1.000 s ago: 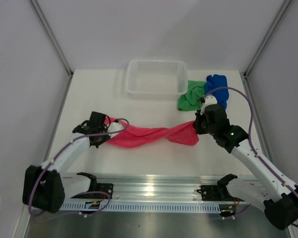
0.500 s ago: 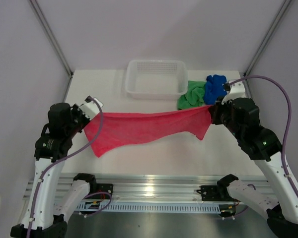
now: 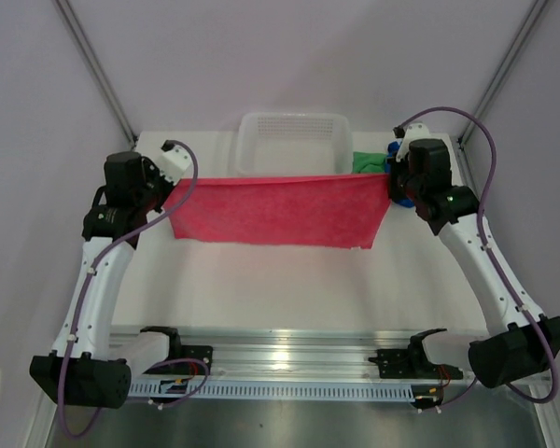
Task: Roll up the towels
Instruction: Flatten the towel
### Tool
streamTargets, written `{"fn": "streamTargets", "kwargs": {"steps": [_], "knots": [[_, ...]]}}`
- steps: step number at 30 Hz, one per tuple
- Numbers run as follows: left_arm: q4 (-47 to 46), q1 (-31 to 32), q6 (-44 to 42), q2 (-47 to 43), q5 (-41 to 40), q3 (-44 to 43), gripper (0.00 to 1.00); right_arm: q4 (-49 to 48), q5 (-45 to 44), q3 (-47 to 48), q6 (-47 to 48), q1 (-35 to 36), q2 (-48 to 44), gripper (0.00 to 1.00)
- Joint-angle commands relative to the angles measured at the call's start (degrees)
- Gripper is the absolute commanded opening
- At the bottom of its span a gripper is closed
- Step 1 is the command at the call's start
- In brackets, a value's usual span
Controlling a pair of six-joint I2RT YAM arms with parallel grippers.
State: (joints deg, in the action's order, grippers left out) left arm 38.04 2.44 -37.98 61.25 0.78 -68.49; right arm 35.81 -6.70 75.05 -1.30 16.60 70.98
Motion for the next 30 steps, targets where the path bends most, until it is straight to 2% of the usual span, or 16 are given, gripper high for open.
{"fn": "streamTargets", "kwargs": {"steps": [1,5,12,16,22,30], "knots": [[-5.7,-1.0,0.9,0.9,0.5,-3.7,0.01,-7.0,0.2,5.0,5.1,-1.0,-0.5,0.00],[-8.2,-1.2,-0.8,0.6,0.5,-1.2,0.01,-8.3,0.4,2.0,5.9,-0.9,-2.1,0.00],[-11.5,-2.1,-4.8,-3.2,2.8,10.3,0.01,-10.5,2.5,-13.2,3.4,-1.0,-11.3,0.00],[-12.1,-2.3,-9.9,-6.2,4.8,17.8,0.01,-8.6,6.0,-22.7,1.9,-0.3,-14.9,0.07],[-6.4,-2.3,-15.9,-11.2,8.0,27.6,0.01,1.6,4.4,-25.0,2.3,2.6,-18.2,0.07],[-0.2,-5.0,-22.1,-13.4,9.6,33.4,0.01,6.0,15.7,-23.5,8.6,6.5,-17.3,0.11]]}}
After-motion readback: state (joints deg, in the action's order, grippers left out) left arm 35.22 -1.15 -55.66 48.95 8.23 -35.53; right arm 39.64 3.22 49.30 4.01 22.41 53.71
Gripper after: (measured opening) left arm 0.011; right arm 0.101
